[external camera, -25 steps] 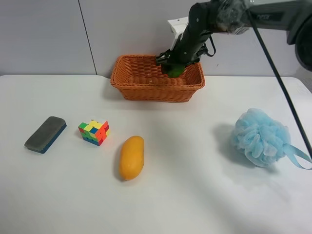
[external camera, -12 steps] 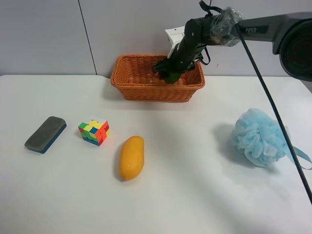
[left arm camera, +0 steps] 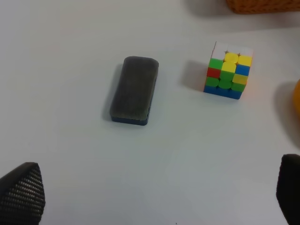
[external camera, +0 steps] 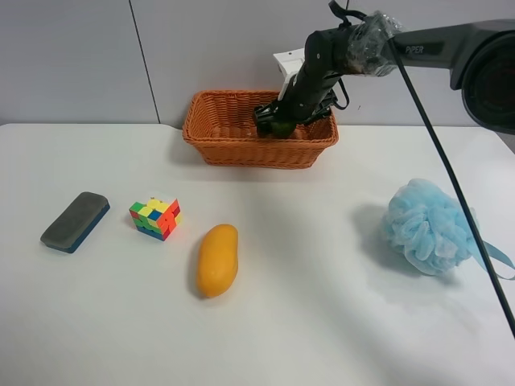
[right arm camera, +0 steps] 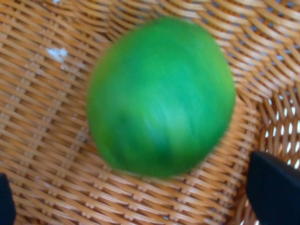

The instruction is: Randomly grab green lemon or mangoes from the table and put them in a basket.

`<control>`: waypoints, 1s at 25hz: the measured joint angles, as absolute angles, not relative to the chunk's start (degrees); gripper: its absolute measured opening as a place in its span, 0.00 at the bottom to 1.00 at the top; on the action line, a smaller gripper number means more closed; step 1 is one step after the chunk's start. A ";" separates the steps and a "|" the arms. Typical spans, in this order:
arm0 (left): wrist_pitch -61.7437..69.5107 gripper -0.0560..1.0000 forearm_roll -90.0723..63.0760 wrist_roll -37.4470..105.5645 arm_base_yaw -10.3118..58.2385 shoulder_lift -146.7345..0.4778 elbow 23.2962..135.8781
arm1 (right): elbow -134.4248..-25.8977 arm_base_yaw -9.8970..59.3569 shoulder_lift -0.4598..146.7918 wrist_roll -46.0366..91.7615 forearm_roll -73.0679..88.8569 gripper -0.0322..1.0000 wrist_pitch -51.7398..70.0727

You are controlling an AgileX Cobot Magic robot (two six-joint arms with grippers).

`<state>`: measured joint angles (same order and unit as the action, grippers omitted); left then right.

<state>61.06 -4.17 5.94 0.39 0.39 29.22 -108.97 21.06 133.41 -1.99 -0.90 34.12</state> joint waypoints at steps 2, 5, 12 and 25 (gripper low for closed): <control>61.06 0.99 -4.17 5.94 0.39 0.39 29.22 | -108.97 21.06 132.96 -1.99 -0.90 0.99 34.62; 61.06 0.99 -4.17 5.94 0.39 0.39 29.22 | -108.97 21.06 130.79 -1.99 -0.90 0.99 37.37; 61.06 0.99 -4.17 5.94 0.39 0.39 29.22 | -109.01 21.06 117.99 -1.99 -0.90 0.99 52.84; 61.06 0.99 -4.17 5.94 0.39 0.39 29.22 | -105.56 21.06 94.97 -0.98 -0.95 0.99 69.28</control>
<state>61.06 -4.17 5.94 0.39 0.39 29.22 -105.56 21.06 94.97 -0.98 -0.95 69.28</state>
